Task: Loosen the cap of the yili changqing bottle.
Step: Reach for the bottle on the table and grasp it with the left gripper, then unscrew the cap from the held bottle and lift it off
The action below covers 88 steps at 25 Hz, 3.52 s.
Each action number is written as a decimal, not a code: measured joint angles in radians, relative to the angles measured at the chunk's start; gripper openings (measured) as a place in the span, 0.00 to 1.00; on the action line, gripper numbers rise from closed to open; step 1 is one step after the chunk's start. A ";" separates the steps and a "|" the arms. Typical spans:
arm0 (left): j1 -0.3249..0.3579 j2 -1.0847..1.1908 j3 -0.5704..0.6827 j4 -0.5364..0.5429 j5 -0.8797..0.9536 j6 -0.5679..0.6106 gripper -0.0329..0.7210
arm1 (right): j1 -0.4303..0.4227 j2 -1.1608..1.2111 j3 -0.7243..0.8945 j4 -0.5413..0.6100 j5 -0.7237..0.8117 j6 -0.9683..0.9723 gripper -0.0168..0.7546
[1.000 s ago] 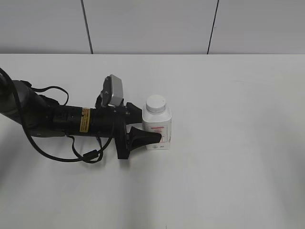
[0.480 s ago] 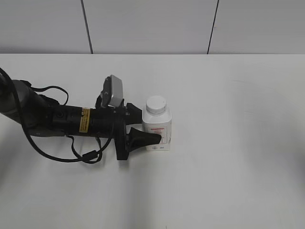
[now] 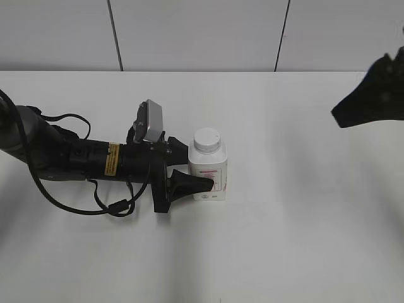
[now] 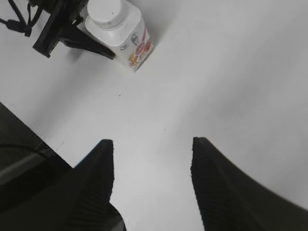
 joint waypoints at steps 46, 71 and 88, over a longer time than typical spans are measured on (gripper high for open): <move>0.000 0.000 -0.001 0.027 -0.005 -0.002 0.60 | 0.354 0.772 -0.648 -0.218 0.199 0.708 0.56; 0.000 0.000 -0.001 0.028 -0.004 -0.003 0.60 | 0.355 0.779 -0.713 -0.223 0.197 0.911 0.69; 0.000 0.000 -0.001 0.028 -0.002 -0.003 0.60 | 0.355 0.823 -0.716 -0.221 0.219 0.934 0.69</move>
